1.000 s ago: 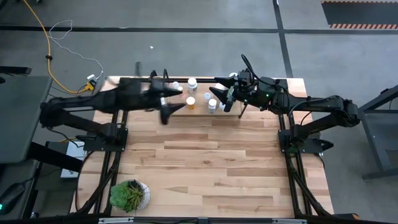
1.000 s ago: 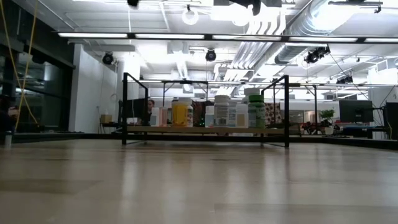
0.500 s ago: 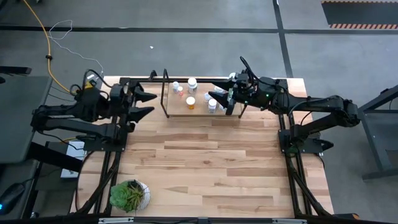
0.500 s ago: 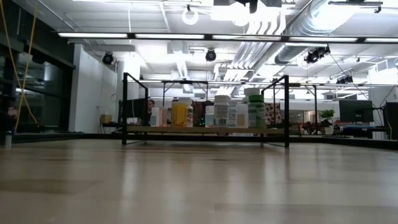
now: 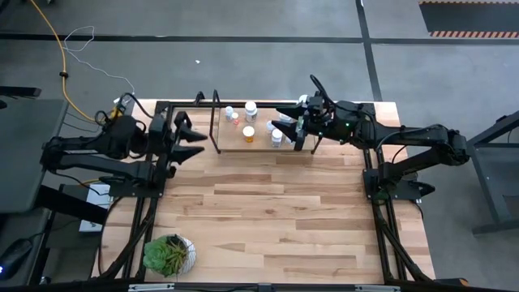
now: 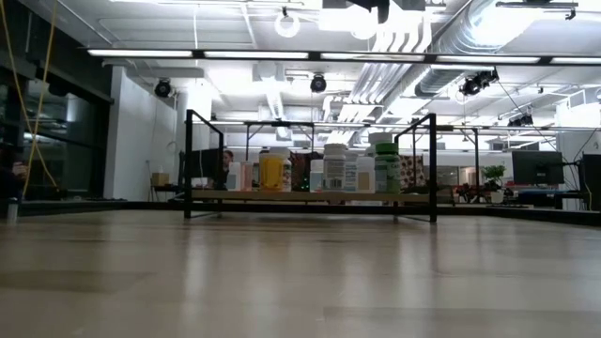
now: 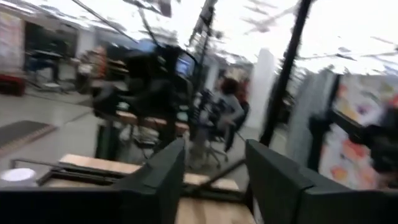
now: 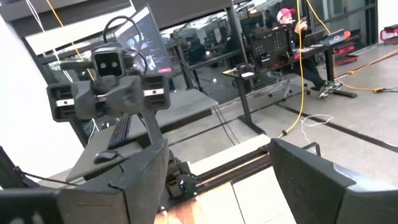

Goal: Pick and place medicine bottles onto shelf by color
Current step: Return to Home Position

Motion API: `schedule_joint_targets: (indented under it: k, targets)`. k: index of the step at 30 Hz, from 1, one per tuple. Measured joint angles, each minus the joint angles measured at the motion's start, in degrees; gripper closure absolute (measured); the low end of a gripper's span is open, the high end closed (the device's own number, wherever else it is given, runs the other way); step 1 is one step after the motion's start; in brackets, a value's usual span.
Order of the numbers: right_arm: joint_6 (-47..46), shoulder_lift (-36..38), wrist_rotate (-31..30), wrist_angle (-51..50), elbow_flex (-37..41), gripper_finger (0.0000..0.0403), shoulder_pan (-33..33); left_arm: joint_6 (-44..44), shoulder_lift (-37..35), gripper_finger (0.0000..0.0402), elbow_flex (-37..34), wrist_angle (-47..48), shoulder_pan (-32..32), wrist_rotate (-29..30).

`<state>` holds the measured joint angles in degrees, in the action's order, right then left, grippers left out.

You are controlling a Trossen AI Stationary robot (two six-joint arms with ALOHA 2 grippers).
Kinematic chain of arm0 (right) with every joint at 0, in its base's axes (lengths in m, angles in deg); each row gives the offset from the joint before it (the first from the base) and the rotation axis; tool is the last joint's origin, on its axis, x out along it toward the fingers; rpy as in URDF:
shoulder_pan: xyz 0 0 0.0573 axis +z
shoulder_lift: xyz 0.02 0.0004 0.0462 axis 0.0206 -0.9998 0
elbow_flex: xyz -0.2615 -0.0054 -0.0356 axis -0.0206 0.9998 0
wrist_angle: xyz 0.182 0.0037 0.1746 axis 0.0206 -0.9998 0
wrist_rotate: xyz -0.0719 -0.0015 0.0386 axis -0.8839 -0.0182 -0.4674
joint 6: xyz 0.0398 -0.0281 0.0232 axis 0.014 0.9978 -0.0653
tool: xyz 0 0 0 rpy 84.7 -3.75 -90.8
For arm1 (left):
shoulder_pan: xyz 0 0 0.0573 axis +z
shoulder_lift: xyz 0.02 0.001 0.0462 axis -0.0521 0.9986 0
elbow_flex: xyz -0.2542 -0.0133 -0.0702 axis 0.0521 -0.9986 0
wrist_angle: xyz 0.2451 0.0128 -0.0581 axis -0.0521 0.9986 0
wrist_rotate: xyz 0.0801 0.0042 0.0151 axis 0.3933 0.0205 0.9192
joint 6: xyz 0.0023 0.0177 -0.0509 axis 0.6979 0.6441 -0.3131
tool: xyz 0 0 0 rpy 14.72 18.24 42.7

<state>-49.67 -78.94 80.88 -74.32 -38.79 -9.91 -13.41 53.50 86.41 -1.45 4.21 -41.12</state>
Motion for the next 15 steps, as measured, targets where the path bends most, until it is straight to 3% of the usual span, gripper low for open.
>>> schedule_joint_targets:
  k: [4,7,11,15]
  targets:
    - [0.00,0.00,0.00,-0.56,0.00,0.0130,0.00,2.21,-0.72,0.0327,-1.25,1.17,-1.60,-1.18]
    - [0.00,0.00,0.00,-0.63,0.00,0.0130,0.00,2.66,-1.81,0.0389,-5.75,-3.38,-2.16,-1.17]
    - [0.02,0.00,0.00,-0.63,0.00,0.0130,0.00,0.31,-3.32,0.0391,-13.44,-11.23,-1.30,-1.13]
    - [0.01,0.00,0.00,-0.65,0.00,0.0130,0.00,-1.93,-5.78,0.0398,-19.00,-12.49,0.36,-1.62]
